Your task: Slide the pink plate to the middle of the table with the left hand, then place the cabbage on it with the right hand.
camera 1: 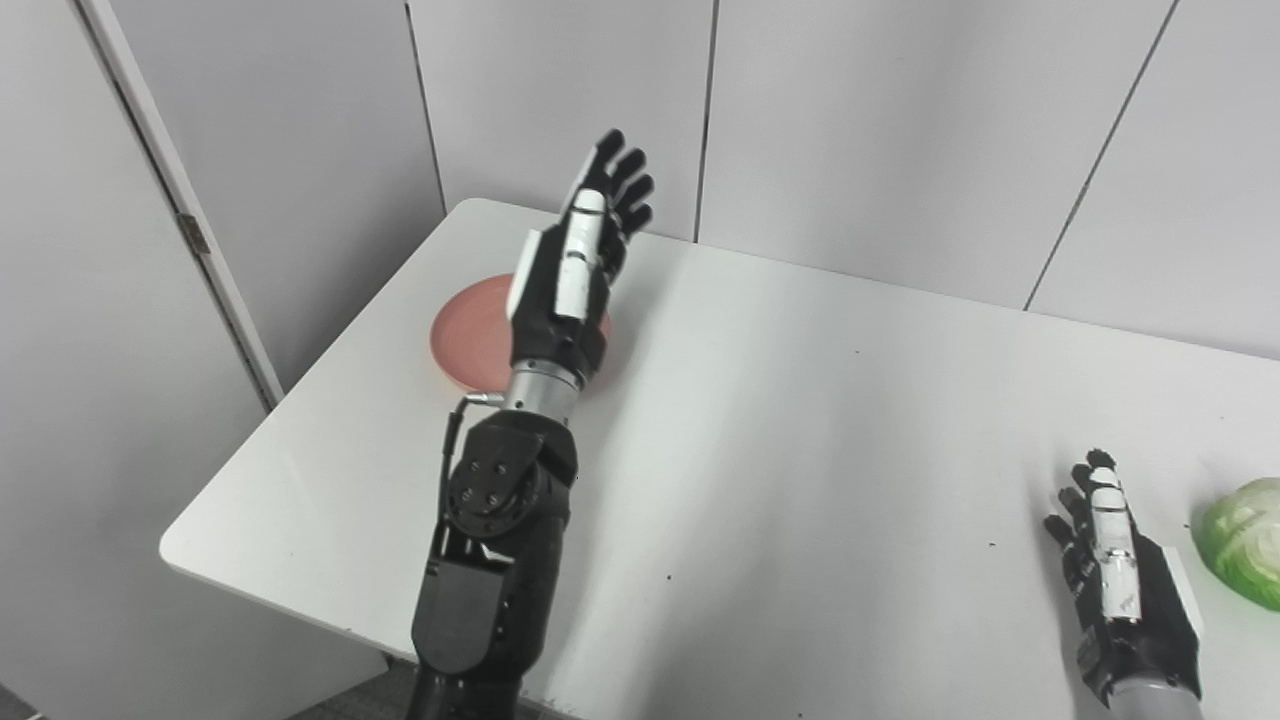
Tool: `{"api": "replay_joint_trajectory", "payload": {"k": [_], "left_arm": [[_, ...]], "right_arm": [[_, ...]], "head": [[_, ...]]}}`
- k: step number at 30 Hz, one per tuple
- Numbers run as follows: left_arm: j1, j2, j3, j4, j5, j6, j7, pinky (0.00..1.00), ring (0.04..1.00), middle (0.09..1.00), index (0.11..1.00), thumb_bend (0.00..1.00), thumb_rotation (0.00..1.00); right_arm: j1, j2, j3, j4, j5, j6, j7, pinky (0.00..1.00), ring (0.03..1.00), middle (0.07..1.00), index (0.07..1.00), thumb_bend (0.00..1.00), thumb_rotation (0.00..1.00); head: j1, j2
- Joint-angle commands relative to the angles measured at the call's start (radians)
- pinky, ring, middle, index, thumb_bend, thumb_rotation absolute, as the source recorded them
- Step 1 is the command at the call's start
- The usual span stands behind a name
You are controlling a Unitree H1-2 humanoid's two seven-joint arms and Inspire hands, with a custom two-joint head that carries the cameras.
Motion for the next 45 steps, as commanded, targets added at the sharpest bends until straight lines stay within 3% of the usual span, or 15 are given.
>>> {"api": "replay_joint_trajectory", "payload": {"k": [1,12,19,31,45], "left_arm": [[-0.049,0.028,0.021,-0.008,-0.017,-0.049,0.016,0.93,0.933,0.946,0.932,0.41,1.00],[-0.069,0.099,0.154,0.012,-0.068,-0.065,0.079,0.95,0.943,0.943,0.932,0.43,1.00],[-0.067,0.175,0.245,0.113,-0.123,-0.096,0.097,0.91,0.925,0.929,0.922,0.43,1.00],[-0.076,0.249,0.291,0.281,-0.180,-0.138,0.080,0.93,0.936,0.939,0.938,0.41,1.00],[-0.089,0.310,0.289,0.411,-0.236,-0.153,0.056,0.95,0.950,0.950,0.937,0.39,1.00]], "right_arm": [[-0.026,-0.013,-0.007,-0.035,0.005,-0.009,0.011,1.00,1.000,1.000,1.000,0.16,1.00],[-0.025,-0.023,-0.006,-0.051,0.013,0.009,0.012,1.00,1.000,1.000,1.000,0.17,1.00],[-0.023,-0.021,-0.003,-0.055,0.020,0.014,0.018,1.00,1.000,1.000,1.000,0.13,1.00],[-0.023,-0.018,-0.006,-0.058,0.035,0.014,0.016,1.00,1.000,1.000,1.000,0.11,1.00],[-0.022,-0.023,-0.002,-0.052,0.036,-0.001,0.021,1.00,1.000,1.000,1.000,0.11,1.00]], "head": [[0.001,0.001],[0.017,0.005],[0.039,-0.010],[0.048,-0.011],[0.057,-0.013]]}}
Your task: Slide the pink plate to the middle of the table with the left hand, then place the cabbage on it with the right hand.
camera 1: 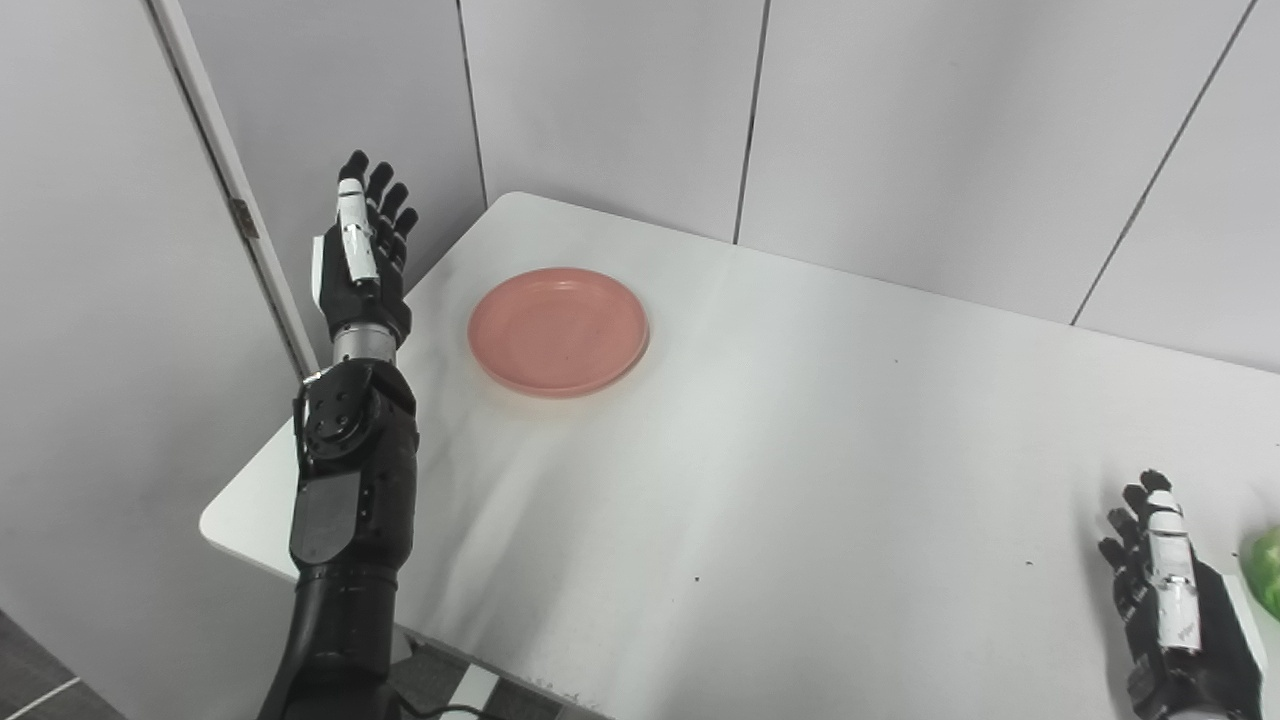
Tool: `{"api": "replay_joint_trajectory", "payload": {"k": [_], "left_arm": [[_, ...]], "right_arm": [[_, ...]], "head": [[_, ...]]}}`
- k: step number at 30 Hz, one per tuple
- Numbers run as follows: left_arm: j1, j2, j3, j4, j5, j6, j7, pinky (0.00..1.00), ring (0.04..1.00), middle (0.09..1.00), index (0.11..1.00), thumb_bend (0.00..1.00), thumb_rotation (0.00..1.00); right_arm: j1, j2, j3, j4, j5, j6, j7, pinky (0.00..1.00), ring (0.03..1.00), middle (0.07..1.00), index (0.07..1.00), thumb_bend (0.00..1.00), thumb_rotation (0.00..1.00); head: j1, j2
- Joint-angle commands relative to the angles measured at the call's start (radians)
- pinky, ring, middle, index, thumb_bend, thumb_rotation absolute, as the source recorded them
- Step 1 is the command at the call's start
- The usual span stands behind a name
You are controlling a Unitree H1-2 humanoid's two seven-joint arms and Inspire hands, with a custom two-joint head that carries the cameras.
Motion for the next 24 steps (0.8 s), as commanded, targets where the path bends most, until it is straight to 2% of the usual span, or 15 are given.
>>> {"api": "replay_joint_trajectory", "payload": {"k": [1,11,18,24], "left_arm": [[-0.053,0.045,-0.001,-0.003,-0.009,-0.035,-0.028,0.95,0.949,0.950,0.934,0.39,1.00],[-0.072,0.065,-0.008,0.087,-0.045,-0.012,-0.056,0.97,0.957,0.964,0.947,0.39,1.00],[-0.093,0.083,-0.016,0.148,-0.056,0.003,-0.072,0.98,0.962,0.968,0.960,0.39,1.00],[-0.118,0.100,-0.014,0.233,-0.057,0.005,-0.089,0.98,0.964,0.972,0.958,0.37,1.00]], "right_arm": [[-0.026,0.002,-0.003,-0.025,0.008,-0.019,0.009,1.00,1.000,1.000,1.000,0.10,1.00],[-0.025,0.004,-0.001,-0.033,0.009,-0.003,0.007,1.00,1.000,1.000,1.000,0.12,1.00],[-0.023,0.007,0.000,-0.043,0.008,0.004,0.006,1.00,1.000,1.000,1.000,0.10,1.00],[-0.023,0.013,0.000,-0.044,0.010,0.005,0.003,1.00,1.000,1.000,1.000,0.10,1.00]], "head": [[0.000,0.001],[-0.004,0.001],[-0.004,0.005],[-0.003,0.005]]}}
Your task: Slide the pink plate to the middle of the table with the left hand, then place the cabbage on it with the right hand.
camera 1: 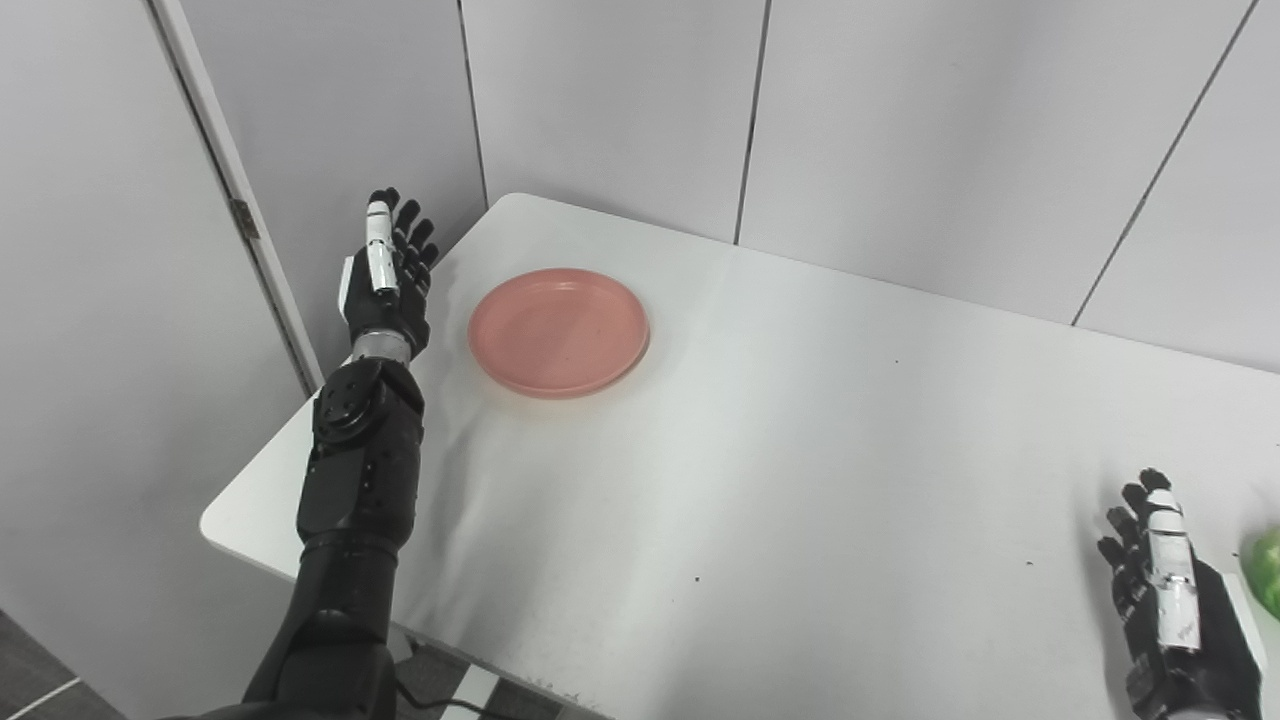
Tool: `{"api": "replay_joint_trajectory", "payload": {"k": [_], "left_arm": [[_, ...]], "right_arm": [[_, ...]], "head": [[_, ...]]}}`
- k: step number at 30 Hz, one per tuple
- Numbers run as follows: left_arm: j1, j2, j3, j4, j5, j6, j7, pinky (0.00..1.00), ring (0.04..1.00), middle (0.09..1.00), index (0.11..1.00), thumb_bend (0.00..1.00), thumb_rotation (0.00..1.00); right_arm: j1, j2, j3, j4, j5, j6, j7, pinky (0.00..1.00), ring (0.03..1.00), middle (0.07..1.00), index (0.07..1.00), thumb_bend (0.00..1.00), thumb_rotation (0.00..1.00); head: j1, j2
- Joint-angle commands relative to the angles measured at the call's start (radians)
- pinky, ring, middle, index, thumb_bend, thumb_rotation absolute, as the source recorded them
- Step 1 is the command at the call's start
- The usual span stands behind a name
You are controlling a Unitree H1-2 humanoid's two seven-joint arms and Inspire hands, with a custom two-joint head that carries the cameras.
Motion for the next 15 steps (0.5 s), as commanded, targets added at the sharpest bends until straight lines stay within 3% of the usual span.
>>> {"api": "replay_joint_trajectory", "payload": {"k": [1,15], "left_arm": [[-0.059,0.042,-0.001,0.005,-0.010,-0.005,-0.020,0.98,0.963,0.971,0.960,0.37,1.00],[-0.091,0.060,-0.017,0.147,-0.009,-0.028,-0.052,1.00,0.967,0.974,0.962,0.37,1.00]], "right_arm": [[-0.024,0.007,-0.002,-0.036,0.009,-0.002,0.005,1.00,1.000,1.000,1.000,0.10,1.00],[-0.021,0.009,0.000,-0.041,0.005,-0.002,0.002,1.00,1.000,1.000,1.000,0.10,1.00]], "head": [[0.001,-0.001],[0.000,-0.001]]}}
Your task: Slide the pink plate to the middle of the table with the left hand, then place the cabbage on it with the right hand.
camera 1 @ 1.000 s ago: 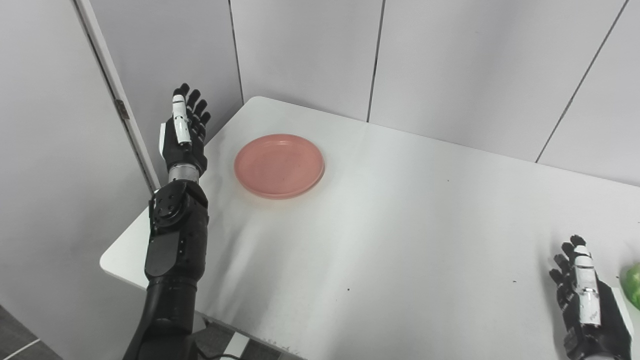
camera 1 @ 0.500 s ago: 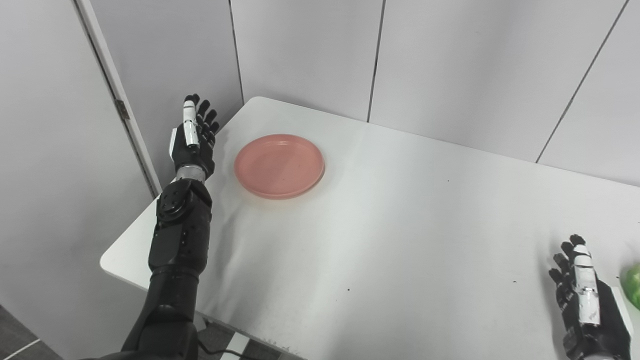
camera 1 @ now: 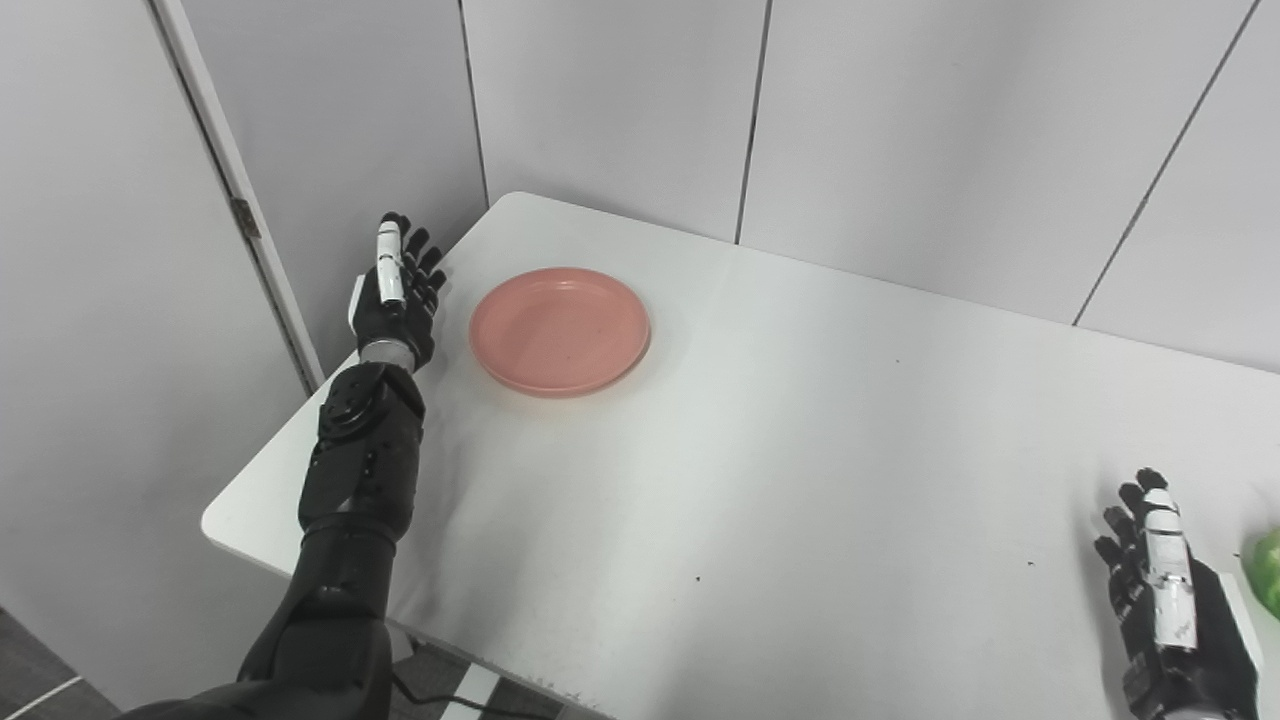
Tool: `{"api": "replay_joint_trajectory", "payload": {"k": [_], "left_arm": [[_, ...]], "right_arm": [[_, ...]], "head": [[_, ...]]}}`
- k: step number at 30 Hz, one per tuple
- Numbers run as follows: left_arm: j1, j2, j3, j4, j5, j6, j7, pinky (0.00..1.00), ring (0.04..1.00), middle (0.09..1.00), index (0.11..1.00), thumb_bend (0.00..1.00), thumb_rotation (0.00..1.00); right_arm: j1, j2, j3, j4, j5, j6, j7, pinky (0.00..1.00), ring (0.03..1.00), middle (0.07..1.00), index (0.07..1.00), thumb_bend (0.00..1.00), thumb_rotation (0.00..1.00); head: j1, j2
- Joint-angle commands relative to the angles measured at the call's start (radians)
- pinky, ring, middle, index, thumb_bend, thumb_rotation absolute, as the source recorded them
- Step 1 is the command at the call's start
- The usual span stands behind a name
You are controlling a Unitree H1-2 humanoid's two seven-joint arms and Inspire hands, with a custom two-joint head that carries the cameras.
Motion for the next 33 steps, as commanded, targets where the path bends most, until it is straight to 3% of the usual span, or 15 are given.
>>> {"api": "replay_joint_trajectory", "payload": {"k": [1,16,25,33], "left_arm": [[-0.058,0.038,-0.004,-0.002,0.004,-0.030,-0.024,1.00,0.968,0.974,0.963,0.37,1.00],[-0.040,0.012,-0.002,0.042,-0.005,-0.039,-0.034,0.95,0.930,0.938,0.942,0.38,1.00],[-0.027,-0.015,0.014,0.090,-0.044,-0.051,-0.073,0.99,0.976,0.973,0.968,0.35,1.00],[-0.034,-0.037,-0.009,0.140,-0.036,-0.061,-0.102,0.98,0.964,0.958,0.958,0.34,1.00]], "right_arm": [[-0.023,0.005,-0.001,-0.040,0.003,0.000,0.003,1.00,1.000,1.000,1.000,0.10,1.00],[-0.020,0.010,-0.002,-0.046,0.005,0.005,0.002,1.00,1.000,1.000,1.000,0.10,1.00],[-0.021,0.009,0.002,-0.045,-0.005,0.008,0.001,1.00,1.000,1.000,1.000,0.11,1.00],[-0.020,0.011,0.007,-0.046,-0.016,0.002,-0.001,1.00,1.000,1.000,1.000,0.11,1.00]], "head": [[-0.001,0.001],[-0.008,0.005],[-0.013,0.005],[-0.026,0.007]]}}
